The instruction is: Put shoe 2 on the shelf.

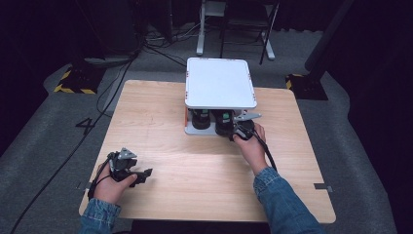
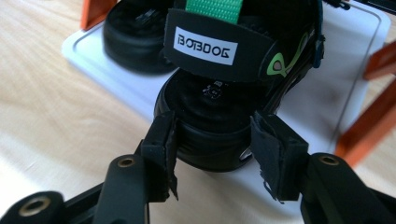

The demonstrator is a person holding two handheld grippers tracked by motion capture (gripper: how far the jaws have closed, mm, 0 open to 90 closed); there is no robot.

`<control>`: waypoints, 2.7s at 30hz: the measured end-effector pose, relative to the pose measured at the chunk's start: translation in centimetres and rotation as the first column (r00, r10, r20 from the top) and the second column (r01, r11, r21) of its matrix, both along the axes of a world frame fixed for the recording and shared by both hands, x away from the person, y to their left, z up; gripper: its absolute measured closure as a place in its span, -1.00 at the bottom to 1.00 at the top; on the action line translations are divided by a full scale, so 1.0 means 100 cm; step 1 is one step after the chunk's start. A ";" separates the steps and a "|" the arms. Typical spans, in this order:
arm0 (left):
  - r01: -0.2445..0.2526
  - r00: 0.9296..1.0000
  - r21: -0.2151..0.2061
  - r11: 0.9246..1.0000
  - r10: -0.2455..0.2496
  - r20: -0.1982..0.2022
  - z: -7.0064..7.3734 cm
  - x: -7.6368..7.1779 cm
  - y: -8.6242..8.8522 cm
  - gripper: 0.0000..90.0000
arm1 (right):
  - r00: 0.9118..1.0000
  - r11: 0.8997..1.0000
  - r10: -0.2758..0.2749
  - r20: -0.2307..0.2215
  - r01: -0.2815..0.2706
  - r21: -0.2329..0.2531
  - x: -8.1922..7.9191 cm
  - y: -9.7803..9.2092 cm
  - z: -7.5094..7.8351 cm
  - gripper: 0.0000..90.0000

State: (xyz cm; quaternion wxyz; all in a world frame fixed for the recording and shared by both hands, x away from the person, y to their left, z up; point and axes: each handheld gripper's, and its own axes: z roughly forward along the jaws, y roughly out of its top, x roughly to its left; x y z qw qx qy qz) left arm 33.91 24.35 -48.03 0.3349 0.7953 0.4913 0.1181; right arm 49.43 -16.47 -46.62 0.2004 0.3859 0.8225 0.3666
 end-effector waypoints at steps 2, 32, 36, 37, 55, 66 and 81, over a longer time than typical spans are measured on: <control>-0.001 1.000 0.001 1.000 0.001 0.002 0.001 0.000 0.001 -0.41 | 1.000 1.000 0.000 0.002 0.000 0.000 0.005 0.001 0.000 0.17; 0.010 1.000 -0.005 1.000 -0.010 0.007 0.003 0.002 -0.002 -0.41 | 0.982 0.993 0.013 0.189 -0.035 0.113 -0.055 -0.017 0.047 -0.04; 0.001 1.000 0.000 1.000 -0.001 0.011 0.003 0.000 0.000 -0.41 | 0.989 0.993 0.003 0.148 -0.020 0.114 -0.075 -0.040 0.068 -0.04; -0.002 1.000 0.002 1.000 0.002 0.012 0.003 0.000 0.000 -0.41 | 0.991 0.994 -0.001 0.136 -0.014 0.111 -0.078 -0.044 0.070 -0.04; -0.036 0.998 0.000 0.999 0.036 0.045 0.014 0.007 0.015 -0.42 | 0.992 0.990 -0.099 0.072 0.091 0.109 -0.112 -0.132 0.065 -0.59; -0.056 0.997 0.001 0.998 0.056 0.048 0.013 0.018 0.021 -0.45 | 0.979 0.977 -0.202 -0.004 0.202 0.071 -0.120 -0.185 0.036 -0.63; -0.065 0.996 0.069 0.995 0.061 0.067 0.000 0.023 0.023 -0.51 | 0.976 0.976 -0.213 -0.034 0.214 0.028 -0.107 -0.209 -0.023 -0.63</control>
